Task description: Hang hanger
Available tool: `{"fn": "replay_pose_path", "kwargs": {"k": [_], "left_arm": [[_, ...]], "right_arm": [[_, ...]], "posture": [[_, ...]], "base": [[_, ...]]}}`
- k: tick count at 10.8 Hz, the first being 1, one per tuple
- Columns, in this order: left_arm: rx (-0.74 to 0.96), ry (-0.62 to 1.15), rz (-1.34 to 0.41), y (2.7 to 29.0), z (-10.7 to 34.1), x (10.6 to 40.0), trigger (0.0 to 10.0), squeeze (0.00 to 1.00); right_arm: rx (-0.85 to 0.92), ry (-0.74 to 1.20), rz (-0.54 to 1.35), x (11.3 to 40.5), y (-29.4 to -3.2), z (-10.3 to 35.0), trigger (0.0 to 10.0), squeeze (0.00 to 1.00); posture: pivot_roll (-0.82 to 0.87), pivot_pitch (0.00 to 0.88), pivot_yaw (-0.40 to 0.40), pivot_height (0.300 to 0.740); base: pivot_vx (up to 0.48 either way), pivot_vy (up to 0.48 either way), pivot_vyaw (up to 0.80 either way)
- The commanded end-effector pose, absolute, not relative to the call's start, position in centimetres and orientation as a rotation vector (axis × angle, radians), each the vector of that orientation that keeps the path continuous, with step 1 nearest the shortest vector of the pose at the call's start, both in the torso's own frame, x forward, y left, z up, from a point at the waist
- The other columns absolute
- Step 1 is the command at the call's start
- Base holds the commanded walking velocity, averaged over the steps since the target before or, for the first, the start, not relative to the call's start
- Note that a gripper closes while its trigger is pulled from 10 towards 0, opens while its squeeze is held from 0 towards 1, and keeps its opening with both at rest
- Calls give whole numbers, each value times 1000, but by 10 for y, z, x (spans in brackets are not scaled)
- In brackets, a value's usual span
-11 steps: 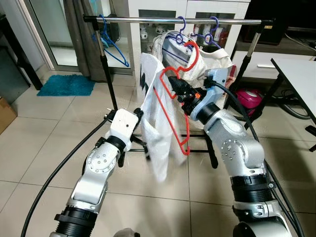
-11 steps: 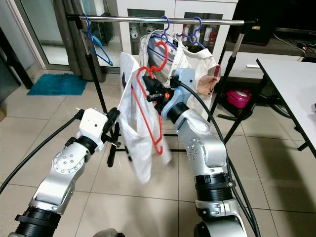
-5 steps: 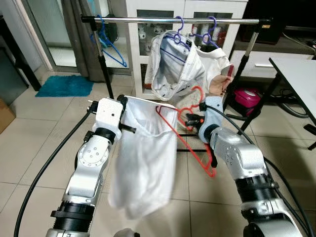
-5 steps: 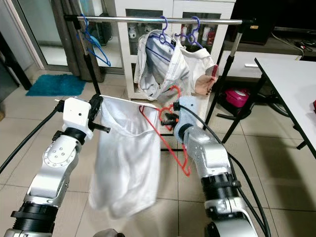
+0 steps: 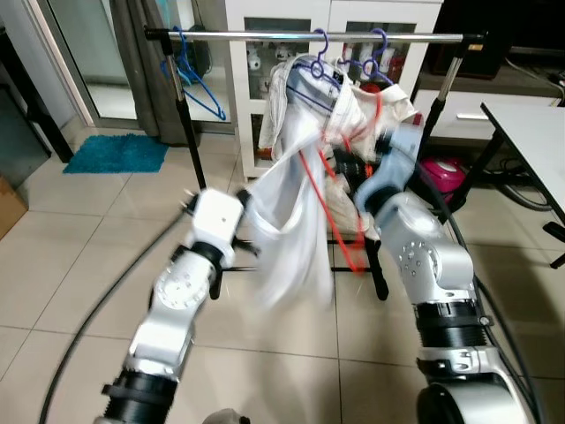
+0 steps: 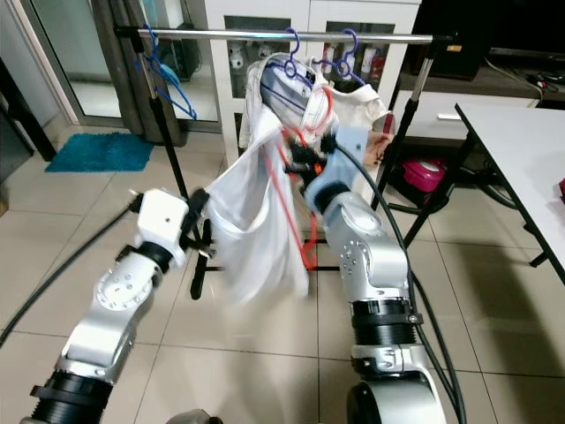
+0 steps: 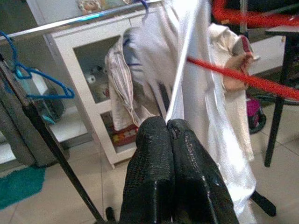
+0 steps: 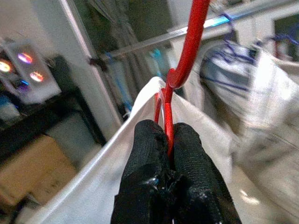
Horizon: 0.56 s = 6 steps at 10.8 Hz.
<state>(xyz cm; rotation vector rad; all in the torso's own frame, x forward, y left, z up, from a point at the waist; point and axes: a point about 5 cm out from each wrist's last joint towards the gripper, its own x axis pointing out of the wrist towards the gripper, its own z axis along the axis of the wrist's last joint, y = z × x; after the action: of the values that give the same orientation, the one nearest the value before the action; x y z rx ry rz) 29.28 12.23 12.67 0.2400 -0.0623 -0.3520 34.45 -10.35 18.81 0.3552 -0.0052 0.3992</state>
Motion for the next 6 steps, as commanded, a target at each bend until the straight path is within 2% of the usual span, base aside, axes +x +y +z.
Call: {"fn": "replay_pose_path", "kwargs": {"k": [1, 3, 4, 5, 6], "left_arm": [[243, -60, -356, 123, 128, 293, 0, 0], [241, -40, -368, 123, 127, 294, 0, 0], [246, -44, -355, 124, 128, 294, 1451, 0], [211, -52, -392, 123, 130, 293, 10000, 545], [191, -31, -523, 117, 129, 284, 10000, 1000]], "right_arm": [[375, -61, 410, 345, -105, 199, 10000, 0], [387, -95, 487, 340, -97, 202, 10000, 0], [393, -98, 502, 339, -96, 202, 10000, 0], [366, -99, 522, 338, -95, 202, 10000, 0], [347, -101, 550, 337, -95, 201, 10000, 0]], "posture": [[-61, 0, 26, 740], [-60, 0, 27, 740], [-60, 0, 27, 740], [-61, 0, 27, 740], [-50, 0, 20, 740]], "base": [[0, 0, 0], [0, 0, 0], [0, 0, 0], [0, 0, 0], [0, 0, 0]]}}
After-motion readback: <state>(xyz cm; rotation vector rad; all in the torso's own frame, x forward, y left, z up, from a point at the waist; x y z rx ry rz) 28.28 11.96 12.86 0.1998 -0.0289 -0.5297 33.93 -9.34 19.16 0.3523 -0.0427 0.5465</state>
